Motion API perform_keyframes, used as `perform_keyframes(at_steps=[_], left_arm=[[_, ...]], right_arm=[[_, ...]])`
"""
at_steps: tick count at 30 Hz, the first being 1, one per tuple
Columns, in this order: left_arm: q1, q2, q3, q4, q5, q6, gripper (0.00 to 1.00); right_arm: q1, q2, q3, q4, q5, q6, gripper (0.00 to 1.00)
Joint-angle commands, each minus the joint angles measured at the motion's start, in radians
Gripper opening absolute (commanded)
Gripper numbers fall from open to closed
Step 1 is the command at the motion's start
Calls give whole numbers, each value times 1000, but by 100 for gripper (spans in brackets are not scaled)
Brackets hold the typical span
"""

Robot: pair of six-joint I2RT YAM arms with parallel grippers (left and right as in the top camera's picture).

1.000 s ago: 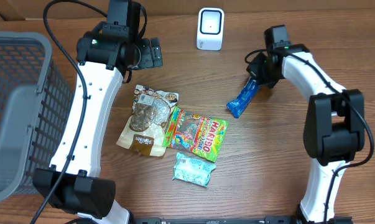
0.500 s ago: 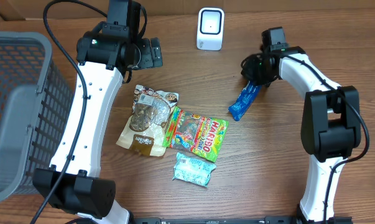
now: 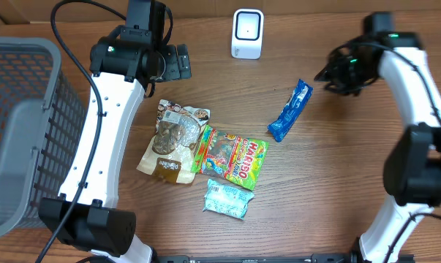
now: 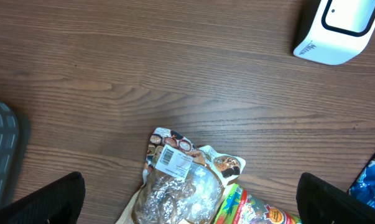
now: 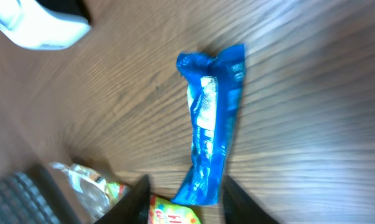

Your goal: Scan the item barcode

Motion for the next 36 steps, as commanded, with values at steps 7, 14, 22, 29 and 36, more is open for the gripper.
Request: perform_keyframes(at_steps=[7,14,22,29,36], left_arm=[[4,-15,16,0,-6,23,100],[4,-15,16,0,-6,23,100],[4,-15,16,0,-6,23,100],[4,-15,16,0,-6,23,100],[4,-15,16,0,-6,23,99]], right_arm=[[20,-13,-247,183,-43,7,49],[23,-13,-450,443,-105,53,49],[63,43,-502,606,-107,161,47],[92,71,-501,645,-93,195,16],[79,65,-478,631,-123,149,4]])
